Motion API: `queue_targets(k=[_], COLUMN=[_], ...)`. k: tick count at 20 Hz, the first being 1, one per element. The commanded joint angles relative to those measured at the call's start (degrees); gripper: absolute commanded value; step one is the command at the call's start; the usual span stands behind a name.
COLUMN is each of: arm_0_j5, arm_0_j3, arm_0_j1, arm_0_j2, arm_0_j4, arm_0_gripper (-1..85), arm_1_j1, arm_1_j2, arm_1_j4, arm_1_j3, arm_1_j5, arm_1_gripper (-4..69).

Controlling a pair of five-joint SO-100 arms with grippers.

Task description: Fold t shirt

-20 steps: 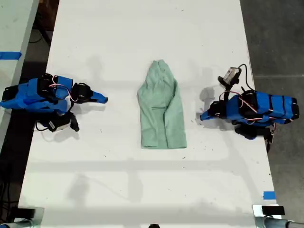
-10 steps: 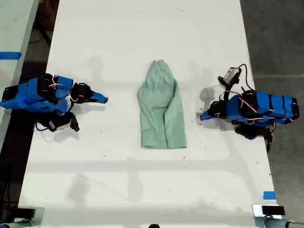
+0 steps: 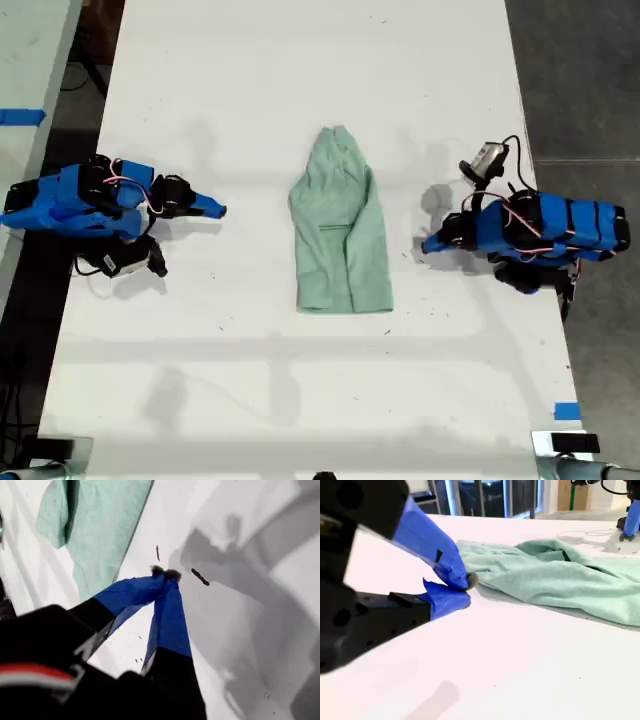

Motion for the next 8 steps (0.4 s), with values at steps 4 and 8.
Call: queue_targets(k=[4, 8], arm_0_j5=[-1.7, -1.6], arm_0_j3=[0.3, 0.3], arm_0_j1=[-0.4, -0.5], arm_0_j2=[0.4, 0.4], arm_0_j4=[0.3, 0.3], arm_0_gripper=[-0.1, -0.1], arm_1_j1=[-0.5, 0.3], arm_1_j2=[0.6, 0.6], arm_1_j4=[0.9, 0.4], arm_1_j3=[2.4, 2.6], arm_1_j5=[4.4, 5.7], arm_1_gripper=[-2.9, -2.8])
